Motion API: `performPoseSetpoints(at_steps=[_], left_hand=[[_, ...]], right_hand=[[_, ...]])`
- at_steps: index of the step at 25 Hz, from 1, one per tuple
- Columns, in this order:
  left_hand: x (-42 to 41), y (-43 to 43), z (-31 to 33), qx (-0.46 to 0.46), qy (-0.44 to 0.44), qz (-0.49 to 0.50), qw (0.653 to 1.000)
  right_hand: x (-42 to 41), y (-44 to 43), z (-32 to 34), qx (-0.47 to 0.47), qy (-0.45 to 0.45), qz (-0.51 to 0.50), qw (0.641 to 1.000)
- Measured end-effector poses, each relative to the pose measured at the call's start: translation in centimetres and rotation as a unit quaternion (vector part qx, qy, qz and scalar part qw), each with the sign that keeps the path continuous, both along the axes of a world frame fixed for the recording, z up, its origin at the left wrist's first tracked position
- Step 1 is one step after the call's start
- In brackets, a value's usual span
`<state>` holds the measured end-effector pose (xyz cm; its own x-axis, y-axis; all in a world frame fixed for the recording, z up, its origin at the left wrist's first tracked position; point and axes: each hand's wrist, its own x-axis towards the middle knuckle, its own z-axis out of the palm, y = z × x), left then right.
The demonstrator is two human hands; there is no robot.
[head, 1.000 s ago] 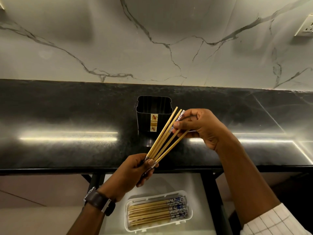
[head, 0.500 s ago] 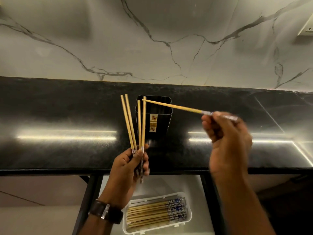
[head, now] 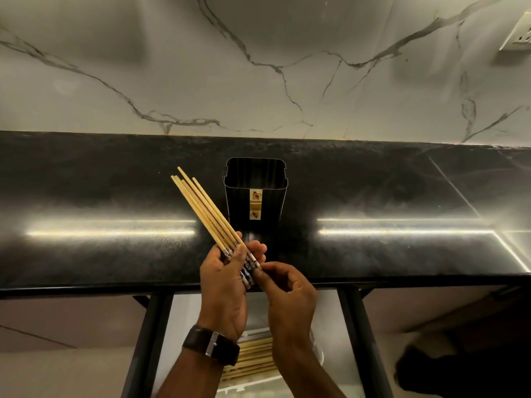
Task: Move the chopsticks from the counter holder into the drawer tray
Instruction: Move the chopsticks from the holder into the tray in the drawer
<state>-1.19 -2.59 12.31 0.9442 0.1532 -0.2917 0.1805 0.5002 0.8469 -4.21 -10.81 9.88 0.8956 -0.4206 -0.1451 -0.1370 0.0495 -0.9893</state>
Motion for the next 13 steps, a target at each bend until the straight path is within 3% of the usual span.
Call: performPoseSetpoints(at_steps=[3, 7, 13], left_hand=[[-0.4, -0.3, -0.1, 0.011, 0.002, 0.013, 1.000], [-1.4, -1.1, -1.0, 0.060, -0.013, 0.046, 0.997], [-3.1, -1.8, -3.4, 0.090, 0.017, 0.048, 0.995]], right_hand=[[0.0, 0.5, 0.0, 0.048, 0.048, -0.002, 0.998], [-0.5, 1.1, 0.6, 0.307, 0.158, -0.037, 0.938], [-2.0, 1.4, 1.0, 0.366, 0.200, -0.013, 0.909]])
